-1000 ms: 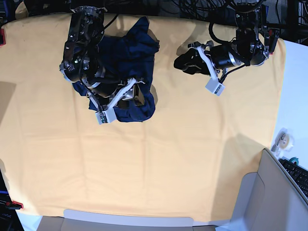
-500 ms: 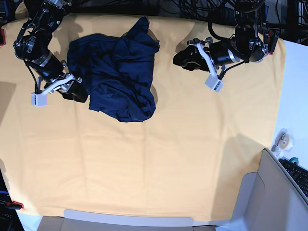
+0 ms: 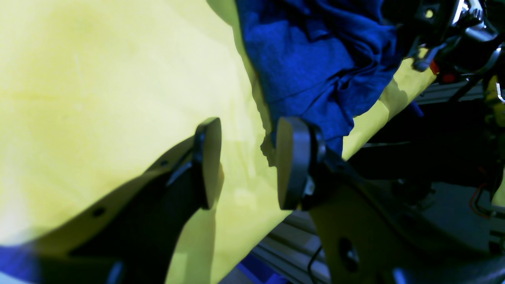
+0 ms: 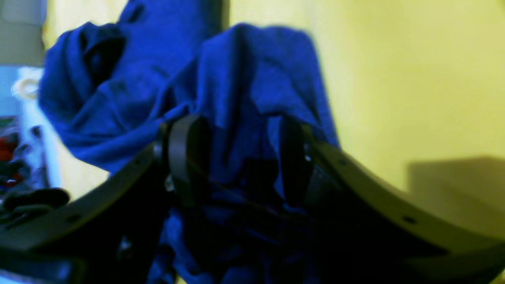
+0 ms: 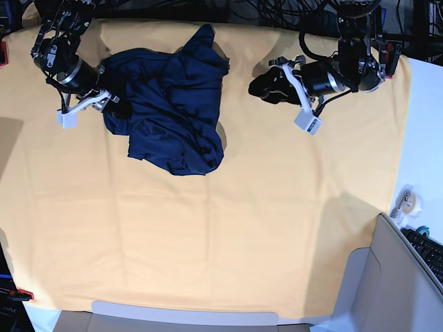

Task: Fold the T-shirt properly
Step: 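Move the right gripper to the shirt's side edge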

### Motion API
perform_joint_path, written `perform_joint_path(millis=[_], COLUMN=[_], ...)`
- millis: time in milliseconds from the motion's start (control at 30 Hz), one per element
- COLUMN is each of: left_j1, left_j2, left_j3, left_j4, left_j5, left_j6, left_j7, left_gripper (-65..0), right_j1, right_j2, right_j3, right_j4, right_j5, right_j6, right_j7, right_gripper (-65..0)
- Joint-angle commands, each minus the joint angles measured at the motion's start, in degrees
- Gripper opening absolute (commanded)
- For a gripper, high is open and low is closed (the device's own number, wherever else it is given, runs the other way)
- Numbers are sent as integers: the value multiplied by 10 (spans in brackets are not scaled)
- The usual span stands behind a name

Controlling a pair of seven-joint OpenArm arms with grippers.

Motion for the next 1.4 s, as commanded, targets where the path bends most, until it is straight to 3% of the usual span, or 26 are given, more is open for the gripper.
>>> perform_joint_path(millis=[0,167,700,1267,1367], left_j1=[-1,-1,-1,-6,-6], left_j2=[-4,-4,-4,-5,-5], left_j3=[-3,-3,-3,-4,-4], left_j4=[10,10,10,9,9], left_j5=[-13,-13,-13,-11,-11], left_j6=[-2,-2,-2,-2,-2], left_j7=[-7,-7,-7,-7,-7], left_gripper=[-432,-432,-432,-432,-432], right_j1=[2,-5,-15,14,14], right_j2=[6,23,23,17,17], right_j3=[2,2,89,16,14], right_j4=[-4,-14,17,-17,-17], right_j5=[-2,-1,-2,-2,-2], right_j6=[0,0,0,0,2], right_j7=[9,47,48,48,48], right_gripper=[-352,-352,-352,-352,-409])
